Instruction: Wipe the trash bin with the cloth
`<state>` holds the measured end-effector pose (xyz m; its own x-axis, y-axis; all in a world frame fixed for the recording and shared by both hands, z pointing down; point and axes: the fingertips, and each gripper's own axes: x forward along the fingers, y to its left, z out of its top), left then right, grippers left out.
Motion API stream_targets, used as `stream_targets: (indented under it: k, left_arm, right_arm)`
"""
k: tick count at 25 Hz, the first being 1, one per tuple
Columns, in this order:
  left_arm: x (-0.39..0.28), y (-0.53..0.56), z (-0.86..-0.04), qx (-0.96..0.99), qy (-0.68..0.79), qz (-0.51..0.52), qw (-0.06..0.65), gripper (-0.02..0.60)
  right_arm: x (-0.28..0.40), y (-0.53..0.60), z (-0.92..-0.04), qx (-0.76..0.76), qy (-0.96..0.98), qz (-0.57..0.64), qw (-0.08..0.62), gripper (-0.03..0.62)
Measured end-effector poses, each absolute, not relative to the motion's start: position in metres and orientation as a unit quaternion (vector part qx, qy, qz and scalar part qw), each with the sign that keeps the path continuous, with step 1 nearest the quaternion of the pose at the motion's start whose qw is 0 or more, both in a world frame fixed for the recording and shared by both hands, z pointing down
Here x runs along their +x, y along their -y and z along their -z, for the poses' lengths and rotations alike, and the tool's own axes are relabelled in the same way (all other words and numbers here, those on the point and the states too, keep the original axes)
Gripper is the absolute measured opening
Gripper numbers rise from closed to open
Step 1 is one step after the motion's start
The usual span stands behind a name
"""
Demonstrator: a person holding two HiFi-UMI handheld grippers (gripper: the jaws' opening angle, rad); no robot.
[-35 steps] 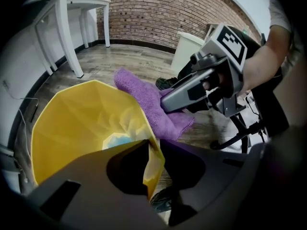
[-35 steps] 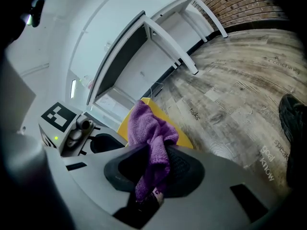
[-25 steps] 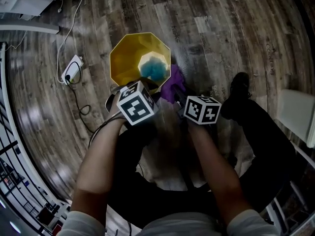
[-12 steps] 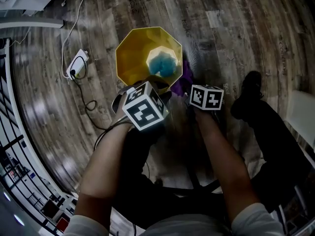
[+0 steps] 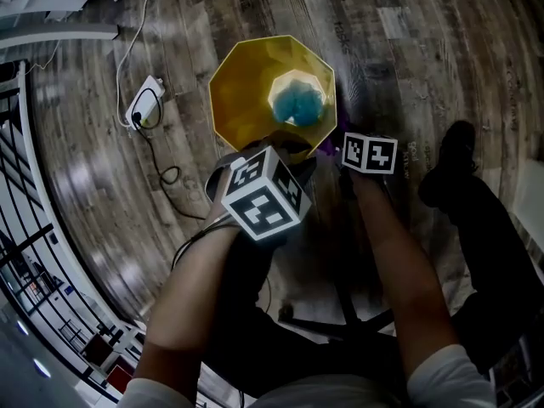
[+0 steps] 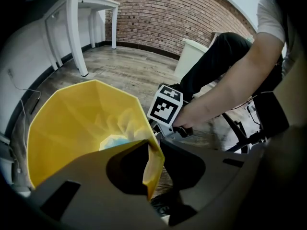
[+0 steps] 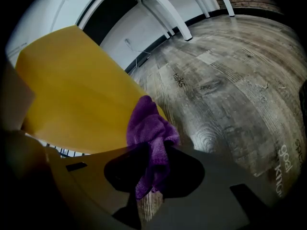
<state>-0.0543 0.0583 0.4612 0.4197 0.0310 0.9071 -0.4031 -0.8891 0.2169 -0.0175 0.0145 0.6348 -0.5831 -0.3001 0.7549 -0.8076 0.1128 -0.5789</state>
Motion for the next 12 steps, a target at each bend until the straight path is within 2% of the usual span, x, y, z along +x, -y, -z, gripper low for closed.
stream_targets:
  k: [5, 12]
  left_arm:
    - [-0.056, -0.057, -0.46, 0.817, 0.121, -0.524, 0.208, 0.077]
    - [-0.055, -0.057, -0.46, 0.819, 0.126, -0.521, 0.206, 0.077]
  right_arm:
    - [-0.022, -0.012, -0.649, 0.388, 0.706, -0.537, 0.248, 0.089]
    - [-0.028, -0.01, -0.685, 0.375, 0.701, -0.52, 0.312, 0.089]
